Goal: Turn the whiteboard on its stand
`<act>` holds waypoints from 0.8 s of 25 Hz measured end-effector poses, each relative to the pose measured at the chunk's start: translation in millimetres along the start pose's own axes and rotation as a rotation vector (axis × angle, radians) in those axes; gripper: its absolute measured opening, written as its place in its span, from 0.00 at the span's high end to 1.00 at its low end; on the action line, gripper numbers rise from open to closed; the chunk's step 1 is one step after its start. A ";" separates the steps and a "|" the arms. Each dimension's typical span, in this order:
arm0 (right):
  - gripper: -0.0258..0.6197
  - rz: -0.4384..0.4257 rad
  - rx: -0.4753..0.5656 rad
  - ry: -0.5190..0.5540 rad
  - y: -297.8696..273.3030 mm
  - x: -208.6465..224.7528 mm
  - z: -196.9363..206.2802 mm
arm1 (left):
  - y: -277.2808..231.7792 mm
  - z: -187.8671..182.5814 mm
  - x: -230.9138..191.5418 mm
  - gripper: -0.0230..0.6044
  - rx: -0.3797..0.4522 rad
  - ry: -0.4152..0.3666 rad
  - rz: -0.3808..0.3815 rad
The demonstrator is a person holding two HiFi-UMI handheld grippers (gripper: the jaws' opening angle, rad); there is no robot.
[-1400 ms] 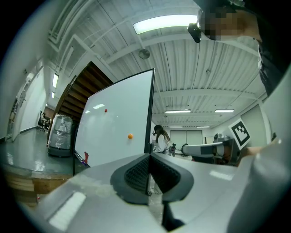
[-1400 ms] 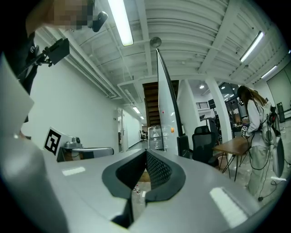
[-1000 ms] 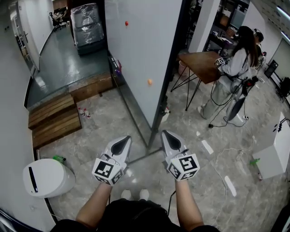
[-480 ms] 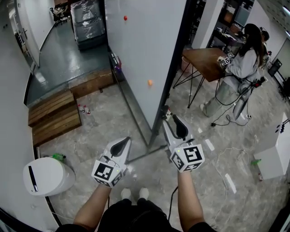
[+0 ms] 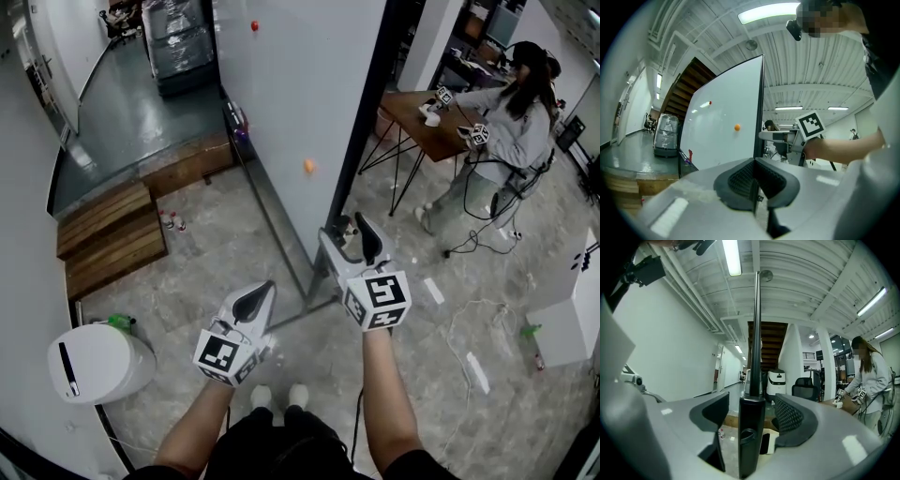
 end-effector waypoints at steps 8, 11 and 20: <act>0.49 -0.015 -0.056 0.010 -23.1 7.6 12.8 | 2.5 -0.3 -4.1 0.96 -0.001 -0.007 -0.020; 0.50 -0.017 -0.051 0.001 -24.9 11.2 14.1 | 6.2 0.4 -4.2 0.96 -0.004 -0.013 -0.037; 0.65 -0.018 -0.061 0.001 -37.9 11.4 18.8 | 11.5 -0.4 -13.0 0.96 -0.008 -0.008 -0.081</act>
Point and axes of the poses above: the fingertips, and each gripper's own axes: y backward along the fingers, x to its right, z out of its underside, the point moved 8 cm from there along y, backward along the fingers, and after that the axes turned 15 degrees about -z, right-handed, at the moved point
